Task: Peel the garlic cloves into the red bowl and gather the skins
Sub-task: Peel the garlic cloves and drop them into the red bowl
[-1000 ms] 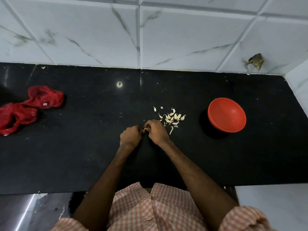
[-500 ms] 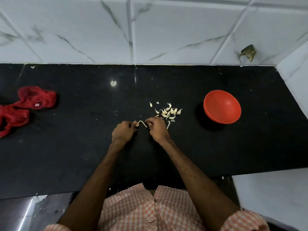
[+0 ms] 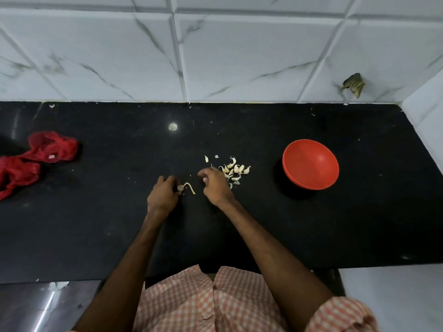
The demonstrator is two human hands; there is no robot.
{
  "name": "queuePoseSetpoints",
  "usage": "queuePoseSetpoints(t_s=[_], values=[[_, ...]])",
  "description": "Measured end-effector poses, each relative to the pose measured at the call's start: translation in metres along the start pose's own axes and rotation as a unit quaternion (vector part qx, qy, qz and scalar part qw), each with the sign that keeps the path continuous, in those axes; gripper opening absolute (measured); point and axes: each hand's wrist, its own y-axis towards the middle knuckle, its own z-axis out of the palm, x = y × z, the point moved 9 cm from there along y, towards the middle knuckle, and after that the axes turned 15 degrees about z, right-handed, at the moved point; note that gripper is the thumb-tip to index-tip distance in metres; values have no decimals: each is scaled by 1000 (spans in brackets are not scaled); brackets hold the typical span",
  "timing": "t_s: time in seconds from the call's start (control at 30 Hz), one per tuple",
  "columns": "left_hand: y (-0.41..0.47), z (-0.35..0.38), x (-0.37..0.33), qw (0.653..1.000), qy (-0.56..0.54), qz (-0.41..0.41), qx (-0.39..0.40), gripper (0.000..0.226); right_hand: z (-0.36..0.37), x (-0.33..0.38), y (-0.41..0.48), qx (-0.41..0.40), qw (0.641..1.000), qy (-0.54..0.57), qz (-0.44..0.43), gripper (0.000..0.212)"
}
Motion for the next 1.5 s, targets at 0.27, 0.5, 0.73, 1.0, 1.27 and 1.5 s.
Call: queuePoseSetpoints(t_s=[0.27,0.5,0.73,1.0,1.27,1.5], values=[[-3,-17,-16,996,49,-38,-62,13,-83,-44,34,-92,994,56,14,42],[54,25,-98,993,-18,118,7,55,-80,-86,44,20,991,-129,-3,61],[67,63,-137,990,32,139,-2,42,-72,-80,30,-1,986,-152,-67,45],[70,55,-136,989,-15,137,-45,15,-95,-91,41,1,999,-44,-14,39],[67,45,-117,961,-242,90,-101,12,-104,-85,24,-58,996,-29,-53,30],[61,11,-87,935,-292,62,-191,5,-23,-49,-33,48,968,-123,-214,38]])
